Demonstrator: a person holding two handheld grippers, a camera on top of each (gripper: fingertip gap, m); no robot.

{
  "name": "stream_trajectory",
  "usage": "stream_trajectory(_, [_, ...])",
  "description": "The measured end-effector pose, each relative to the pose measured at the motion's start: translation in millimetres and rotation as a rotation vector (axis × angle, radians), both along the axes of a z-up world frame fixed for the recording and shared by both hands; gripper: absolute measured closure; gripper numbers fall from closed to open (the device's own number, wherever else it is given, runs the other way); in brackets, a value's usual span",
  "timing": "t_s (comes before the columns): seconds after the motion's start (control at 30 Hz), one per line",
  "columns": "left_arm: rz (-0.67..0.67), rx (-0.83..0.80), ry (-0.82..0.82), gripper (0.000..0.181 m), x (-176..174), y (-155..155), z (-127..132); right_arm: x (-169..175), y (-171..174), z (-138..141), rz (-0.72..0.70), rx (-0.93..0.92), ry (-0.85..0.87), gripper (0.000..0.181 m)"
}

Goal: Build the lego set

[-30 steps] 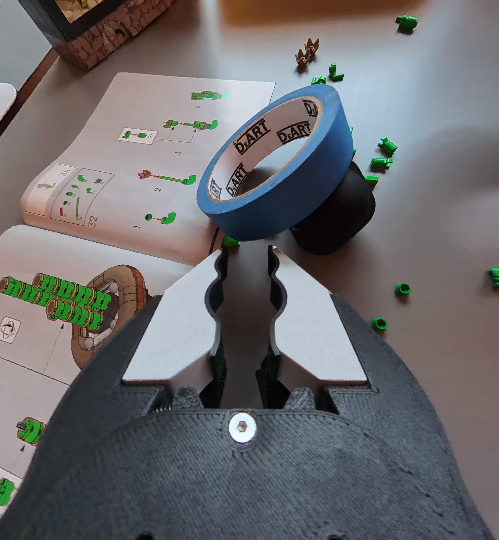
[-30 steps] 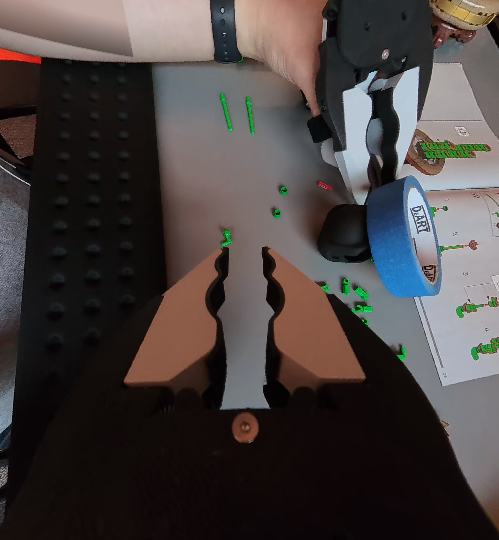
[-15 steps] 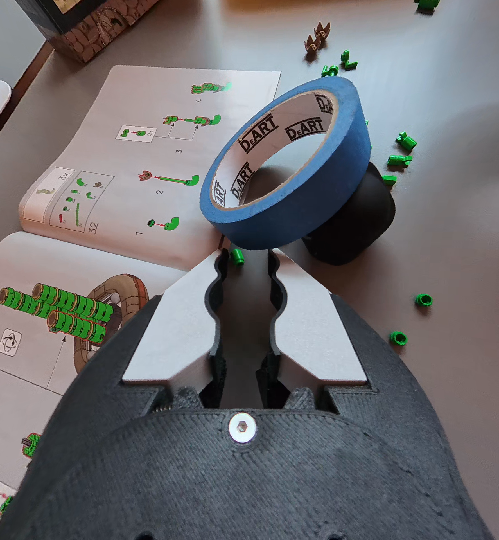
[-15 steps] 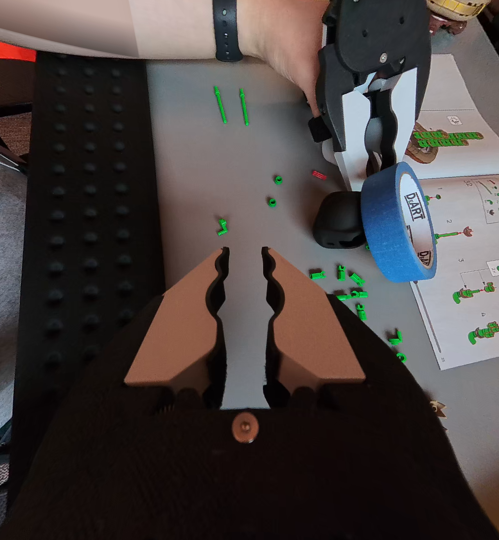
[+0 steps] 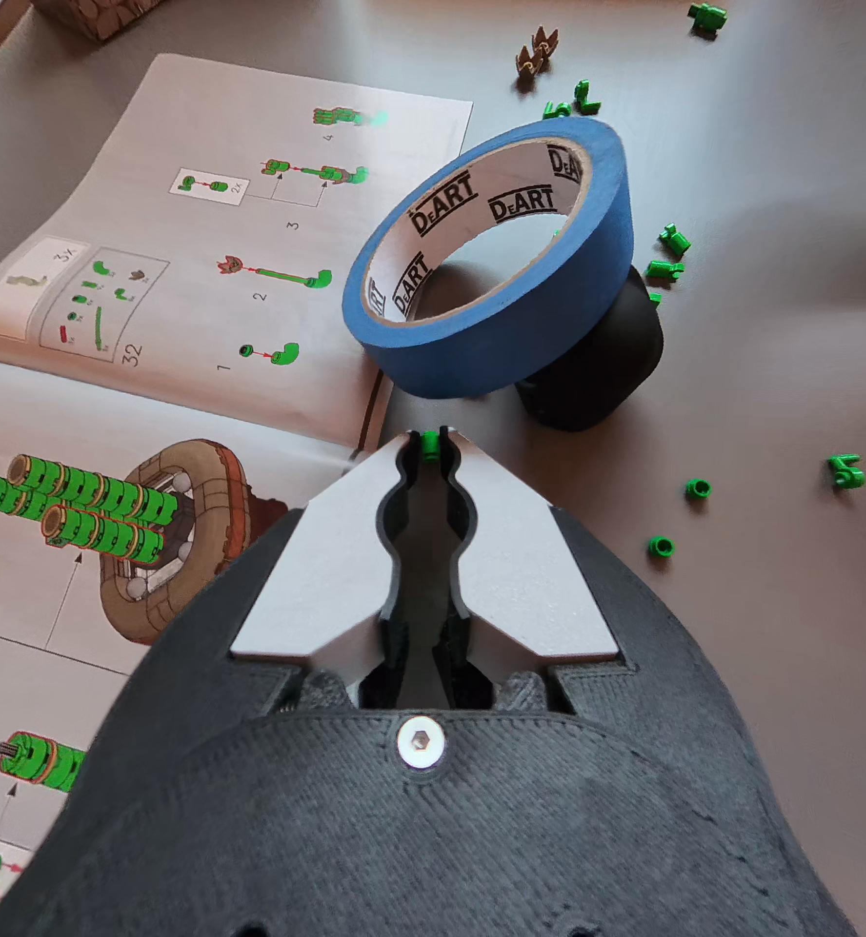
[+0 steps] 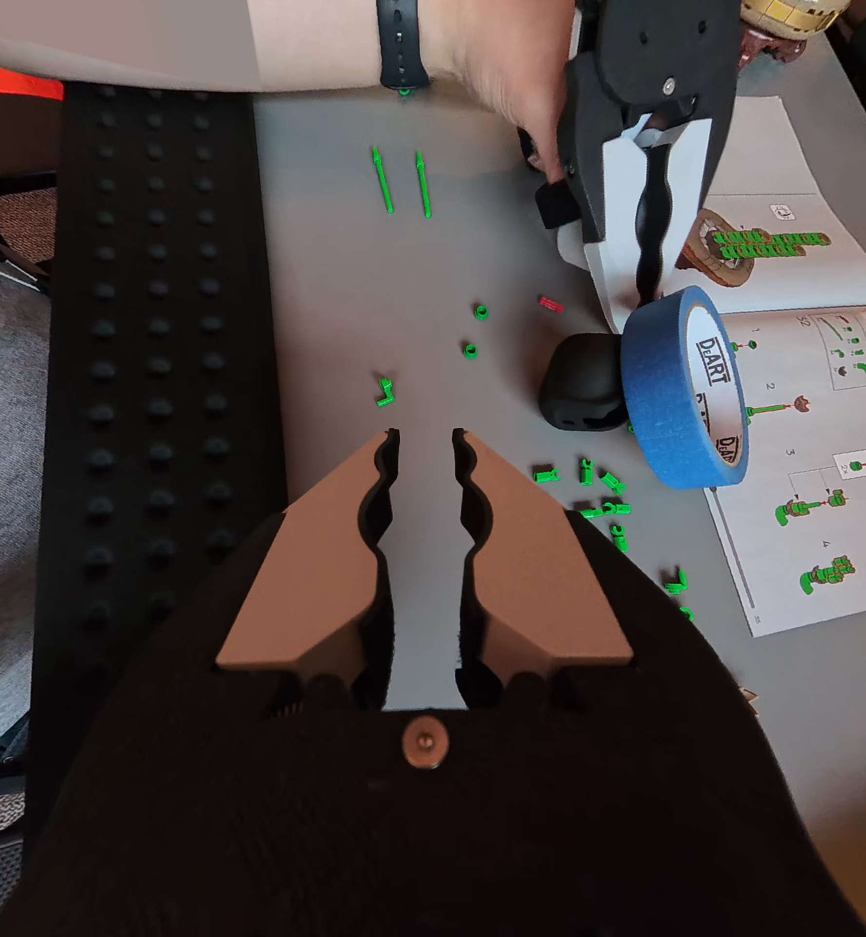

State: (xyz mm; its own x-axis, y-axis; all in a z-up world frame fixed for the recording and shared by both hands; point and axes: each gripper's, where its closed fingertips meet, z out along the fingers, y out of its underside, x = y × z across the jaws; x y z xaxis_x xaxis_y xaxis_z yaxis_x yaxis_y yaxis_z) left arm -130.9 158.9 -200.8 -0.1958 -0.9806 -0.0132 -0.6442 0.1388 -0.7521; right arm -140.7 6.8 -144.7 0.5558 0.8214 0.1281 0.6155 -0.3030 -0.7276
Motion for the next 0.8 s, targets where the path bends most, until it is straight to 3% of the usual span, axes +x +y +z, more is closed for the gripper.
stream_trajectory(0.37, [0.108, -0.187, -0.094, 0.165, -22.2, 26.3, 30.9, 3.1, -2.8, -0.6, -0.004, 0.014, 0.011, 0.161])
stream_trajectory(0.63, [0.123, -0.111, 0.043, 0.156, -13.8, 20.2, 5.0, 9.0, -5.0, -1.5, -0.014, 0.026, 0.019, 0.161])
stream_trajectory(0.8, [0.069, -0.083, 0.027, 0.159, -9.8, 11.8, 4.5, 12.9, -7.8, -2.5, -0.022, 0.028, 0.023, 0.161])
